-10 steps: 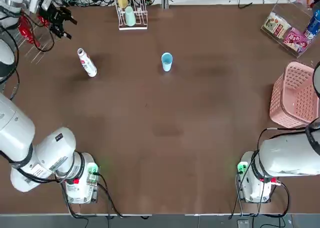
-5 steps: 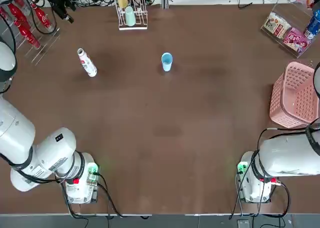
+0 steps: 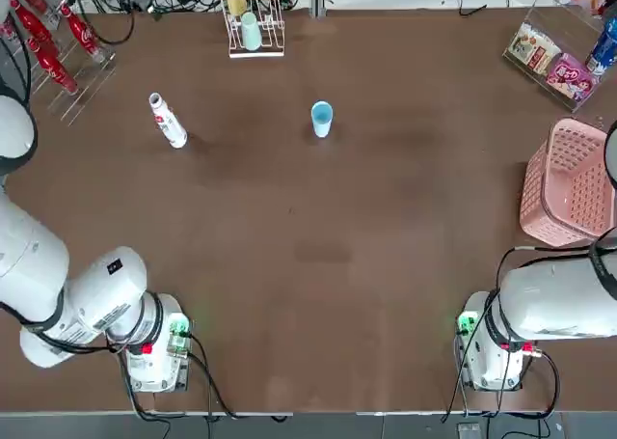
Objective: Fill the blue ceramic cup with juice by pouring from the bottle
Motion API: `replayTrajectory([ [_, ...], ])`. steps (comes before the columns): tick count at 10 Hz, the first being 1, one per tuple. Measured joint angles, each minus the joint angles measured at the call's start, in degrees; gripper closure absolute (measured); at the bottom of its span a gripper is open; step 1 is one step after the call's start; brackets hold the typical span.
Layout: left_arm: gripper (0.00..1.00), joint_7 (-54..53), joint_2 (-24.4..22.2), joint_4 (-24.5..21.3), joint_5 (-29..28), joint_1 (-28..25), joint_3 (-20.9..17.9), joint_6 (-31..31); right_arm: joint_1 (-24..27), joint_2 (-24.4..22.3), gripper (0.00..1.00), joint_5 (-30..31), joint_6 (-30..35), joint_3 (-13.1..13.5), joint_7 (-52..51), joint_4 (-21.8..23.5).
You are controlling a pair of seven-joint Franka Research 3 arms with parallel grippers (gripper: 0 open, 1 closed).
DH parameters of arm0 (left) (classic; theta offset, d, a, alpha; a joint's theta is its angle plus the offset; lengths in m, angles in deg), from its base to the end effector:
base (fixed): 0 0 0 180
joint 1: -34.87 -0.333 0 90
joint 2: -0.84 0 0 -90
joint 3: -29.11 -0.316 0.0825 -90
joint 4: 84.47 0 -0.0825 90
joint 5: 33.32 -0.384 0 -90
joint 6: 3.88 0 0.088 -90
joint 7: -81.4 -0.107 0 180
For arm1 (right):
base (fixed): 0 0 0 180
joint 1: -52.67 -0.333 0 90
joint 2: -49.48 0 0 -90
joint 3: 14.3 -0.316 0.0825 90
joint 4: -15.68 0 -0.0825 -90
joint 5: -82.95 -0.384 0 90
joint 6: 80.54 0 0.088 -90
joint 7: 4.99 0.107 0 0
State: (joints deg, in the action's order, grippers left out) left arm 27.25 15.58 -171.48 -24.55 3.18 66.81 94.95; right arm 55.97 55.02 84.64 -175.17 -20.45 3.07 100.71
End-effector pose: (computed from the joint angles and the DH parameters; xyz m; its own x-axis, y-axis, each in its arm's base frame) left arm 0.6247 -0.0368 0.5423 0.5347 -0.8094 0.2428 -0.8447 -0.5038 0.1808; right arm 0.5922 0.0233 0.6181 0.9933 -0.0898 0.0733 -0.0907 -0.9958 0.0090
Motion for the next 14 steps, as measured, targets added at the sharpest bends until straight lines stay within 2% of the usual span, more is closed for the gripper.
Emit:
replayTrajectory([
  [2, 0.0, 11.15, -3.63, -0.01, -4.12, 4.88, -0.11, 0.44, 0.0, -0.01, 0.0, 0.0, -0.01, 0.06, 0.06, 0.05],
  [4, 0.0, 18.81, -6.28, -0.11, -6.39, 9.6, -3.22, 0.16, 0.0, -0.04, 0.0, 0.0, -0.01, 0.06, 0.08, 0.18],
  [7, 0.0, 30.19, -9.02, -0.14, -6.48, 19.42, -14.31, -2.96, 0.0, -0.06, 0.0, 0.0, -0.03, 0.07, 0.11, 0.26],
  [9, 0.0, 38.59, -10.7, -0.16, -8.06, 27.84, -20.91, -5.07, -0.01, -0.06, 0.0, 0.0, -0.03, 0.09, 0.12, 0.27],
  [12, 0.0, 43.48, -12.27, -0.19, -9.71, 40.42, -33.36, -7.15, -0.01, -0.07, 0.0, 0.0, -0.04, 0.11, 0.13, 0.28],
  [14, 0.0, 47.58, -12.36, -0.27, -9.73, 41.37, -35.64, -7.37, -0.01, -0.07, 0.0, 0.0, -0.04, 0.12, 0.13, 0.29],
])
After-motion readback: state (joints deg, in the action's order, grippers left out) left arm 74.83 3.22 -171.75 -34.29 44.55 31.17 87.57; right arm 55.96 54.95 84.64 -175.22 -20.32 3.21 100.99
